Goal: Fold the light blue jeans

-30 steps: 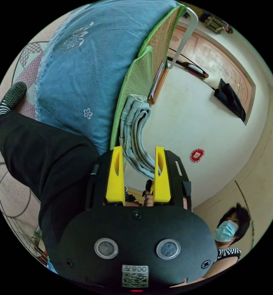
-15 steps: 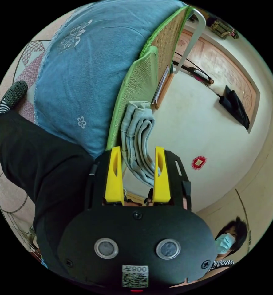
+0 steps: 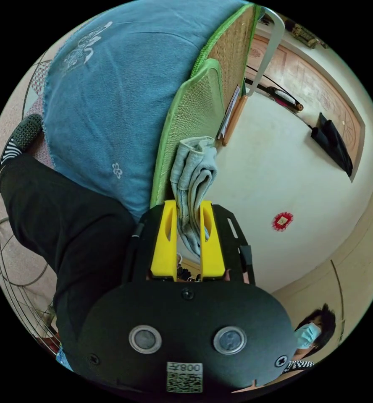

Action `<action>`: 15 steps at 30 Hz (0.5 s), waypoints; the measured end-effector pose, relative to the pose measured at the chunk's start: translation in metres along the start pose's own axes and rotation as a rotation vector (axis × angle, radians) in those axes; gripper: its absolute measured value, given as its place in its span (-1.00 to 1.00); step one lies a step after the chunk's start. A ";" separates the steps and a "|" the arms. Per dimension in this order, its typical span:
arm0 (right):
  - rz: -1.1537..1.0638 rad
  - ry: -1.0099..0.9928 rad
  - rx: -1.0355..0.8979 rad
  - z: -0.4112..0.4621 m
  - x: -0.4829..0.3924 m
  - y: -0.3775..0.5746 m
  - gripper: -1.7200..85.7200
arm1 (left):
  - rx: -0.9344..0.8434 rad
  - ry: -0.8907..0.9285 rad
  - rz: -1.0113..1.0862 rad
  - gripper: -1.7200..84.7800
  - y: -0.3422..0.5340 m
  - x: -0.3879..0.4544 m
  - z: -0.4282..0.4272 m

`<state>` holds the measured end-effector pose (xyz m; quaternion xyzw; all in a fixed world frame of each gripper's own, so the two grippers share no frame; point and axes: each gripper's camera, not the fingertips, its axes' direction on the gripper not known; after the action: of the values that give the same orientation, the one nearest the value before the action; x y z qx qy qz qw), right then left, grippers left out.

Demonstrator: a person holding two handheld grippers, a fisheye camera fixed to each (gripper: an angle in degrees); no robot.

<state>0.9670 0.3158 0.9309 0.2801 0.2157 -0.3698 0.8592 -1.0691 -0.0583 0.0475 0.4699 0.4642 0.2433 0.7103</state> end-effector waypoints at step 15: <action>-0.003 0.004 0.029 -0.063 0.029 0.059 -0.92 | -0.047 -0.068 0.015 -0.75 0.032 -0.019 0.110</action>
<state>1.0194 0.3748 0.8855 0.2930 0.2126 -0.3737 0.8540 -0.9773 -0.1079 0.0980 0.4646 0.4306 0.2432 0.7345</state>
